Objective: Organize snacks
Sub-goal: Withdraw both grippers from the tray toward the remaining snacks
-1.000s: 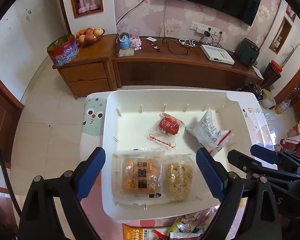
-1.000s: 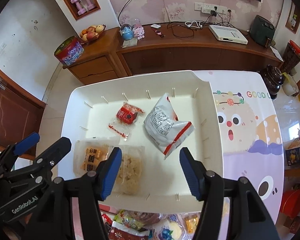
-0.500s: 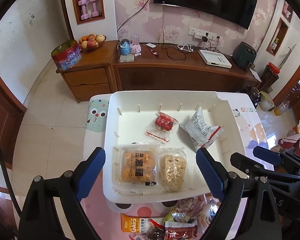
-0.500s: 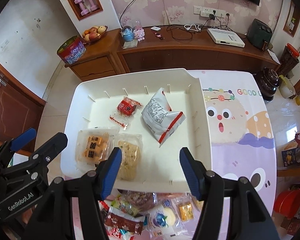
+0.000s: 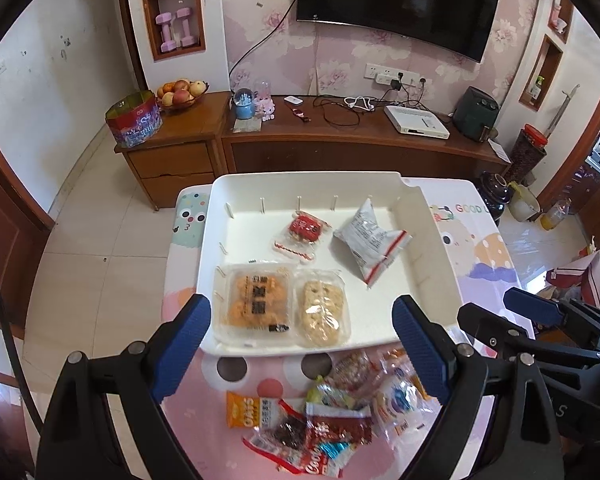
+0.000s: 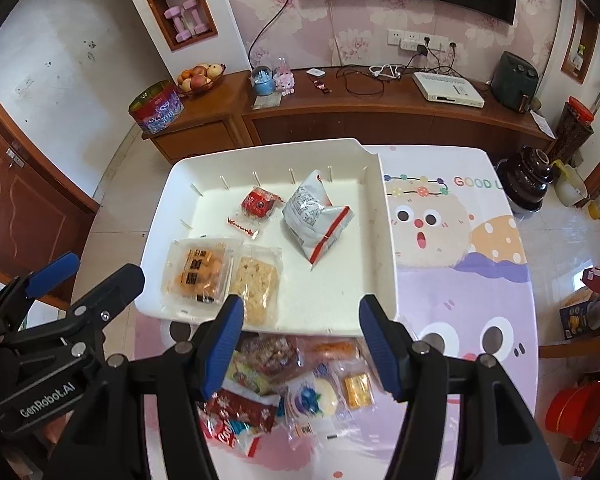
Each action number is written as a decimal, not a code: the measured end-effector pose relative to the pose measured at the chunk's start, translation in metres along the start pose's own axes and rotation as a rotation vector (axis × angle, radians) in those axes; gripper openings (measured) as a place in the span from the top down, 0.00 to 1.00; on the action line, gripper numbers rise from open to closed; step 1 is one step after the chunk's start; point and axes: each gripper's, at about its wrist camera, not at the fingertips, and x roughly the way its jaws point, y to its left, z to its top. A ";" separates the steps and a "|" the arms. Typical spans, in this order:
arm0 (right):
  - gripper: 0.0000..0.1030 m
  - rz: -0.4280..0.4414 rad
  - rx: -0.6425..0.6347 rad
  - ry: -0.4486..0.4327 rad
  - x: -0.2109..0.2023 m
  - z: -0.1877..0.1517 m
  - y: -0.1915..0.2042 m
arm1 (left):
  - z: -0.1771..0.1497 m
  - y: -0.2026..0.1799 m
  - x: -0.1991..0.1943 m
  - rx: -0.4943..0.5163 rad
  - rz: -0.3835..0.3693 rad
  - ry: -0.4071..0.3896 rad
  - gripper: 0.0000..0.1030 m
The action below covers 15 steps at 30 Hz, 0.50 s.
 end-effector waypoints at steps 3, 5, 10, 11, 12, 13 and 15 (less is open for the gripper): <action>0.41 0.003 -0.002 -0.008 -0.010 -0.013 -0.004 | -0.011 -0.005 -0.013 0.004 0.000 -0.013 0.11; 0.41 0.004 -0.004 -0.011 -0.016 -0.023 -0.006 | -0.019 -0.009 -0.021 0.008 0.001 -0.023 0.11; 0.41 0.009 -0.022 -0.012 -0.027 -0.047 -0.008 | -0.044 -0.015 -0.038 0.017 0.005 -0.036 0.11; 0.41 0.009 -0.026 -0.012 -0.029 -0.051 -0.009 | -0.049 -0.016 -0.041 0.016 0.006 -0.036 0.11; 0.41 0.009 -0.032 -0.010 -0.031 -0.058 -0.009 | -0.054 -0.017 -0.043 0.015 0.007 -0.037 0.11; 0.41 0.010 -0.035 -0.009 -0.032 -0.063 -0.009 | -0.060 -0.017 -0.046 0.014 0.009 -0.038 0.11; 0.41 0.013 -0.044 -0.004 -0.033 -0.074 -0.010 | -0.069 -0.019 -0.049 0.013 0.013 -0.036 0.11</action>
